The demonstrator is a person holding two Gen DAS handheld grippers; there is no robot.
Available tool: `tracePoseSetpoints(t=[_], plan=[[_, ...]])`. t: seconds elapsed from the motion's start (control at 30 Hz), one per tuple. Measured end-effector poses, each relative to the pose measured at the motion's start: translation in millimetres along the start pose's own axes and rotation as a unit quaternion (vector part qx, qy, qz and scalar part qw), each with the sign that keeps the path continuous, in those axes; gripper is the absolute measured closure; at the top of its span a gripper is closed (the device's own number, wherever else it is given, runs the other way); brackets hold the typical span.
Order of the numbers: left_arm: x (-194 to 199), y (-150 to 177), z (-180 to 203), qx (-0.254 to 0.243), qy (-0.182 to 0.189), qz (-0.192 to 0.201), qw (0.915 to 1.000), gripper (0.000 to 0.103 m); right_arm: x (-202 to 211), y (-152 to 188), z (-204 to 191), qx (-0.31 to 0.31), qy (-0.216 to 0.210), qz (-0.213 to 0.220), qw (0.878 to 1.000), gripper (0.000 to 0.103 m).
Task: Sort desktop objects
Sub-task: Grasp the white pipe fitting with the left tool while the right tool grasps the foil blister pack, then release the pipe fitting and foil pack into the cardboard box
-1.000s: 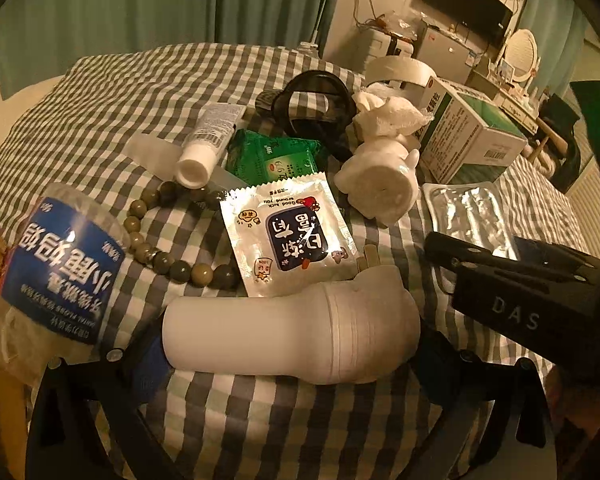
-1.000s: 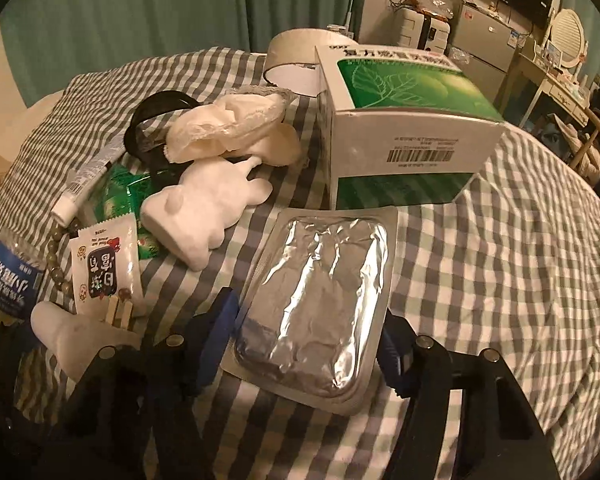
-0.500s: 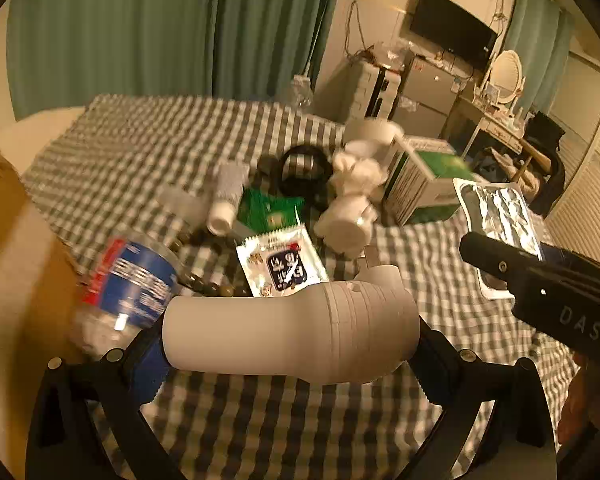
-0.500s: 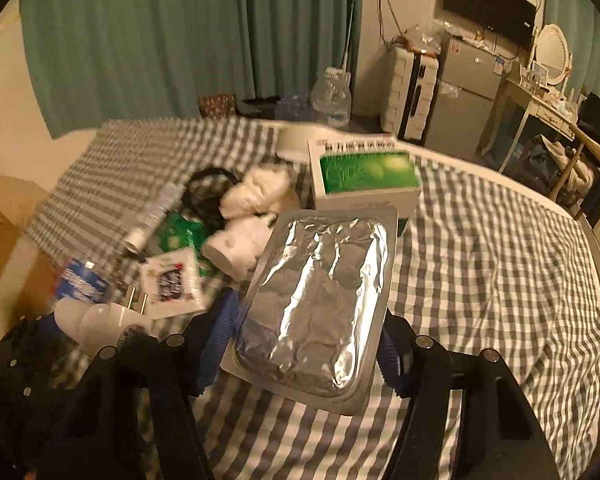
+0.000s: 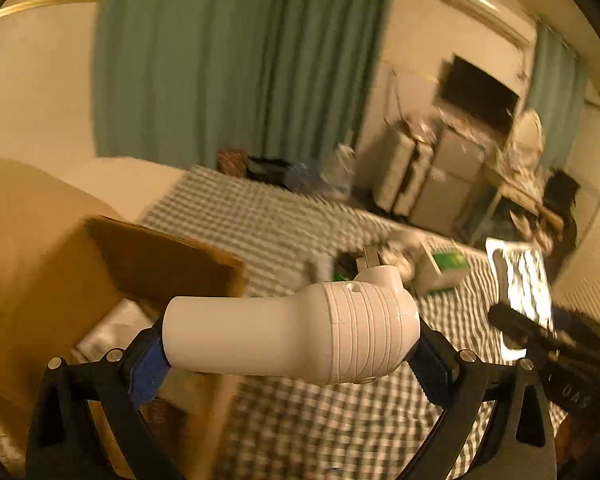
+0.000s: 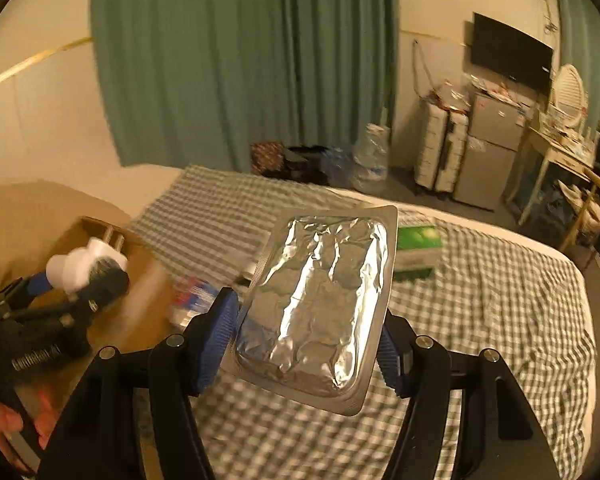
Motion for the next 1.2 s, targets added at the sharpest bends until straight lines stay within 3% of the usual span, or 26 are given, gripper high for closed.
tracePoseSetpoints(t=[0.17, 0.37, 0.5, 0.57, 0.67, 0.8, 0.9, 1.1, 1.2], plan=[[15, -13, -62, 0.011, -0.035, 0.008, 0.9993, 0.001, -15, -13, -75, -0.012, -0.085, -0.009, 0.996, 0.039], [-4, 2, -113, 0.002, -0.071, -0.031, 0.997, 0.001, -57, -15, -150, -0.006, -0.126, -0.035, 0.991, 0.039], [-14, 8, -134, 0.019, -0.078, -0.051, 0.9955, 0.001, -80, -13, -174, -0.012, -0.134, -0.052, 0.99, 0.039], [-19, 10, -143, 0.027, -0.091, -0.059, 0.9937, 0.001, -89, -16, -179, -0.033, -0.158, -0.062, 0.985, 0.037], [-28, 17, -158, 0.053, -0.12, -0.076, 0.9884, 0.0, -99, -23, -174, -0.087, -0.185, -0.062, 0.977, 0.019], [-31, 22, -170, 0.081, -0.133, -0.089, 0.9838, 0.0, -90, -34, -158, -0.091, -0.165, -0.031, 0.982, 0.014], [-24, 19, -164, 0.086, -0.131, -0.078, 0.9846, 0.0, -77, -34, -133, -0.088, -0.139, -0.021, 0.986, 0.013], [-3, 10, -108, 0.028, -0.056, -0.032, 0.9975, 0.0, -37, -21, -61, -0.041, -0.045, -0.004, 0.998, 0.013], [2, 11, -73, -0.006, -0.026, -0.024, 0.9994, 0.0, -16, -14, -24, -0.02, 0.004, -0.004, 1.0, 0.013]])
Point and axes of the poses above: each gripper's, at about its wrist camera, not at the fingertips, and x roughly against the way its jaws point, z to its right, y to its underside, the point moved 1 cm from there along -x, roughly the way its jaws point, and after that the axes turned 8 degrees about z, right-handed, at the moved point
